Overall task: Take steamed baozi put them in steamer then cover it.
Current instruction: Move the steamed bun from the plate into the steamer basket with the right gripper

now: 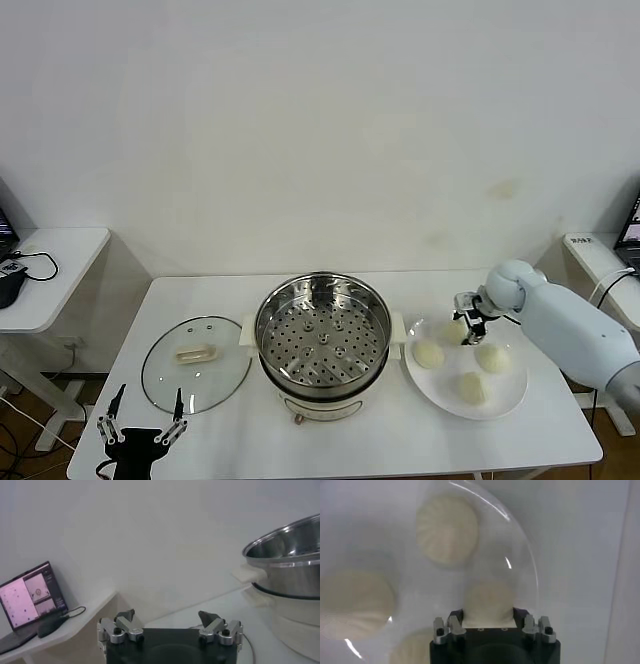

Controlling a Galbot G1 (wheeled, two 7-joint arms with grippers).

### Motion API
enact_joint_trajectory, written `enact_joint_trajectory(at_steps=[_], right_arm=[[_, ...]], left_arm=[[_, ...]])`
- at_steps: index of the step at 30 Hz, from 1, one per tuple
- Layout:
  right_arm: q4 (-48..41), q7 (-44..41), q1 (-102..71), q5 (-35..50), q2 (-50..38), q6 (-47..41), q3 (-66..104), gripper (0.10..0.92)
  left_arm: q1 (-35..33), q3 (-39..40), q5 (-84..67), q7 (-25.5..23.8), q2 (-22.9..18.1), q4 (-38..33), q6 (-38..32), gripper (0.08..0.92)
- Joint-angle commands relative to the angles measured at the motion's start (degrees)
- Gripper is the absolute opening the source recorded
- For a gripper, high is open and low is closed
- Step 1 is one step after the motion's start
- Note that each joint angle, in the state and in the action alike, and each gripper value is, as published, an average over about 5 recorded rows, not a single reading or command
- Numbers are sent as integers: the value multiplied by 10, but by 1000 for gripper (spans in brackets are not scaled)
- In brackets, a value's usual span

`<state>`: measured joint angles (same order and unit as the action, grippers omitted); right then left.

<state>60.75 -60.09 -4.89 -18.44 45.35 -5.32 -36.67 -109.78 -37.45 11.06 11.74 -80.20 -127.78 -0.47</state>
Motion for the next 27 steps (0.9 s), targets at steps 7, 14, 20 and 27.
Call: enact_joint_trajectory(at_steps=[7, 14, 20, 27], right_arm=[[144, -14, 197, 163, -91, -33, -118, 635], [178, -3, 351, 251, -65, -44, -214, 641], [199, 30, 423, 313, 12, -47, -269, 645], [251, 77, 437, 356, 84, -14, -331, 645]], left_arm=[[3, 6, -1, -1, 8, -3, 1, 823], [6, 6, -7, -3, 17, -8, 2, 823], [13, 1, -15, -6, 24, -6, 3, 823], [15, -5, -17, -7, 28, -4, 4, 823]])
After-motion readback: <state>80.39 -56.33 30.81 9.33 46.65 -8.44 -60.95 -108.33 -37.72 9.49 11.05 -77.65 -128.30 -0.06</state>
